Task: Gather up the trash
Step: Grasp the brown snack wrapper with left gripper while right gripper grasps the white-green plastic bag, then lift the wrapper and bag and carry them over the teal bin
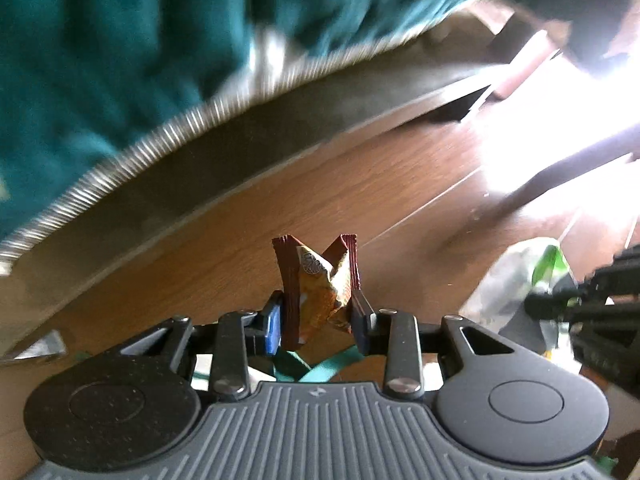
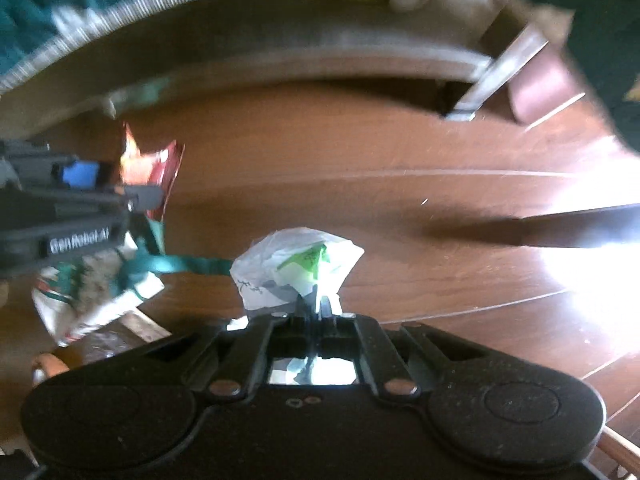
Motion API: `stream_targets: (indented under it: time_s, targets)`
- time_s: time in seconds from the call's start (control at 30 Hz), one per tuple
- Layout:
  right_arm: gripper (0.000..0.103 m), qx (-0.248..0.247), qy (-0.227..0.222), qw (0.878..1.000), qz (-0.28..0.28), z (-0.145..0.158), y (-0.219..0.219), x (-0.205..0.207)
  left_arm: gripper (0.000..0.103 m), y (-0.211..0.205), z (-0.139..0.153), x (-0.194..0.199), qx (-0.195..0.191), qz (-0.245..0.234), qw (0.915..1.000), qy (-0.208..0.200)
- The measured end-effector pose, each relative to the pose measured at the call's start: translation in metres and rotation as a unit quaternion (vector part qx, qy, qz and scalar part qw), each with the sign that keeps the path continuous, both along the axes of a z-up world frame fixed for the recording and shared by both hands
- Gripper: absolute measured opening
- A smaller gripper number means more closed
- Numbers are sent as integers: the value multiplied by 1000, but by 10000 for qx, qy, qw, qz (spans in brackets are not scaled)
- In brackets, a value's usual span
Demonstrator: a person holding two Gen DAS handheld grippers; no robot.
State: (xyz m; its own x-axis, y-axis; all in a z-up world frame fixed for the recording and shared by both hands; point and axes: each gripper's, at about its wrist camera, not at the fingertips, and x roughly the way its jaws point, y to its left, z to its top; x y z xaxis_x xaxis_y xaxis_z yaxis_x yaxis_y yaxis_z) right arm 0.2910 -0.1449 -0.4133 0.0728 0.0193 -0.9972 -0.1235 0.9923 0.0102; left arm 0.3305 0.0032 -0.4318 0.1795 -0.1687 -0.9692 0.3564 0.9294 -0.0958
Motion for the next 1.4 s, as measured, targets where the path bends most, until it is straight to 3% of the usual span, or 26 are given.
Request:
stream_targets:
  time_s: [0.17, 0.37, 0.67, 1.07, 1.4]
  targets:
    - [2, 212, -345, 9991, -89, 65, -8, -6, 33, 9, 63, -9, -30, 63, 9997, -225]
    - [2, 491, -835, 9953, -3, 148, -22, -34, 33, 19, 142, -35, -338, 606, 9971, -319]
    - [2, 841, -1828, 9782, 512, 273, -37, -91, 33, 6, 270, -93, -664, 837, 9901, -907]
    - [2, 820, -3329, 9350, 908, 417, -92, -175, 33, -63, 406, -160, -728, 556, 9779, -1877]
    - [2, 682, -4399, 8937, 553, 517, -169, -204, 34, -146, 516, -175, -1025, -28, 9524, -2871]
